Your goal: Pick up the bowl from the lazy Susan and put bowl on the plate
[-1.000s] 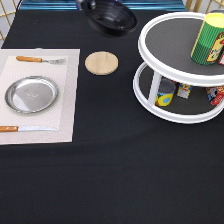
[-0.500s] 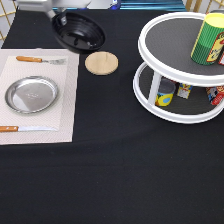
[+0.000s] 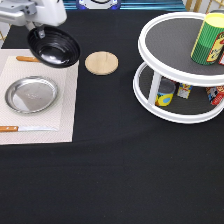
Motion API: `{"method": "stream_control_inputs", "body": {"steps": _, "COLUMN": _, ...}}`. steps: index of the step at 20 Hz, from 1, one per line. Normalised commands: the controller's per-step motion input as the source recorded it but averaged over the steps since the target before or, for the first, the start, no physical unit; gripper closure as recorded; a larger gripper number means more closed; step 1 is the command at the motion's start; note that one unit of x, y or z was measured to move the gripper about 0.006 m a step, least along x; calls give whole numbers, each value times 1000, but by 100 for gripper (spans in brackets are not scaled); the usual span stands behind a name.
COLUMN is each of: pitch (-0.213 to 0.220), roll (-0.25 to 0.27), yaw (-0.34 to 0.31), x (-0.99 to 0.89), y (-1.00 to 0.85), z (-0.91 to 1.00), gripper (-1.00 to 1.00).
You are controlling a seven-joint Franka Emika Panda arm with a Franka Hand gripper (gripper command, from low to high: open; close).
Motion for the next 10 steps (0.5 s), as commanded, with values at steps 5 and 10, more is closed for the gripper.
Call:
{"method": "stream_control_inputs", "body": {"steps": 5, "pitch": -78, "roll": 0, "yaw": -233, "x": -54, "y": -411, "z": -311, "gripper": 100}}
{"method": "stream_control_inputs", "body": {"steps": 10, "pitch": -92, "roll": 0, "yaw": -283, "x": -46, "y": -263, "z": -346, "gripper": 100}}
